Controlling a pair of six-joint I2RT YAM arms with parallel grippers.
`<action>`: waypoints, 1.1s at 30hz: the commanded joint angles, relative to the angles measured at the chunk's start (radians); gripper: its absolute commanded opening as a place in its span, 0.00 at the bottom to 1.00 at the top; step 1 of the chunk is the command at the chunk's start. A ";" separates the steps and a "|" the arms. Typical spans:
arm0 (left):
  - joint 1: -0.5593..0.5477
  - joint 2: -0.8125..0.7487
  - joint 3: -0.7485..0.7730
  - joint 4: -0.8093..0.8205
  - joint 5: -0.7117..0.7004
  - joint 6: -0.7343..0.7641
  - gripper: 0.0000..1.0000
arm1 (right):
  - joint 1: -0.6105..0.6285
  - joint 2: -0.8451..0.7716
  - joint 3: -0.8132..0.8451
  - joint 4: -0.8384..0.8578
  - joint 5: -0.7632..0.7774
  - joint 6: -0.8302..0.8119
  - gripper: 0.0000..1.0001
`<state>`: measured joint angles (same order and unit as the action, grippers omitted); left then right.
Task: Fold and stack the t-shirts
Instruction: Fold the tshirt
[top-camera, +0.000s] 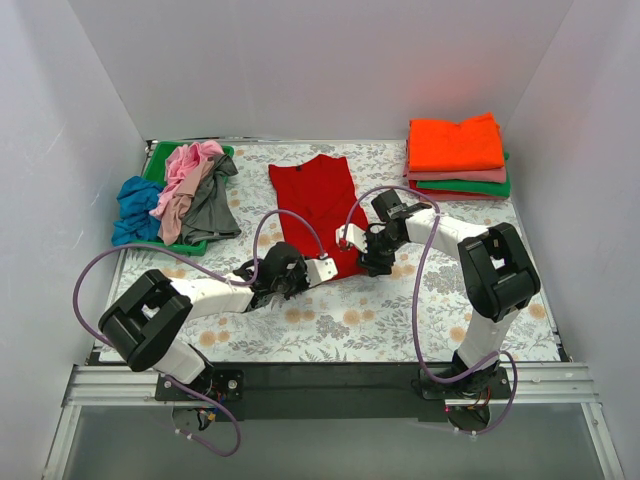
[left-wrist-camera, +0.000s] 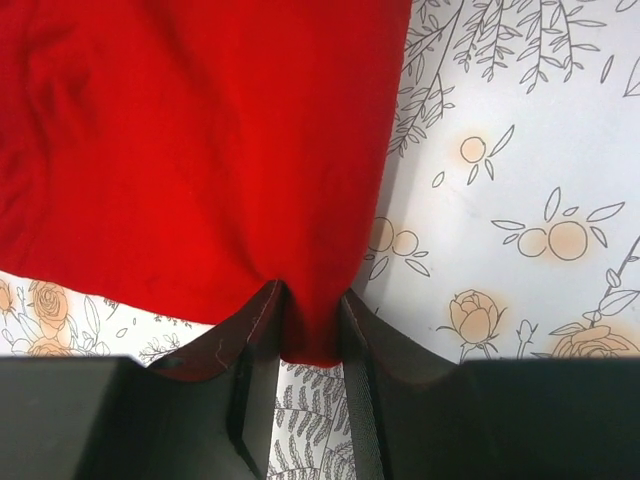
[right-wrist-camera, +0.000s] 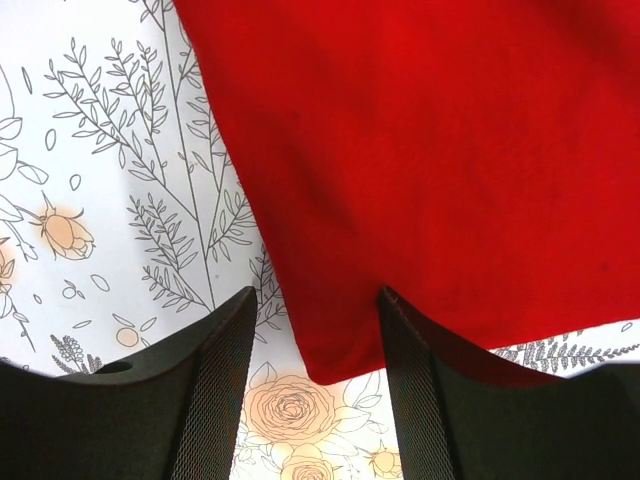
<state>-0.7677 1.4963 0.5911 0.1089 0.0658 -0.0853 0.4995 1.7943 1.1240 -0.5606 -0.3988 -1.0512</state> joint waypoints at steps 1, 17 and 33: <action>-0.002 -0.019 -0.027 0.002 0.064 0.005 0.27 | 0.007 0.019 0.008 0.018 0.028 0.033 0.58; -0.002 -0.001 -0.030 0.002 0.029 -0.004 0.44 | 0.007 -0.038 0.040 -0.005 0.060 0.037 0.60; -0.002 0.008 -0.020 -0.005 0.026 -0.008 0.44 | 0.007 -0.012 0.079 -0.045 0.048 0.017 0.61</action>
<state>-0.7677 1.4914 0.5800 0.1417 0.0929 -0.0872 0.5053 1.7496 1.1694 -0.5816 -0.3561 -1.0237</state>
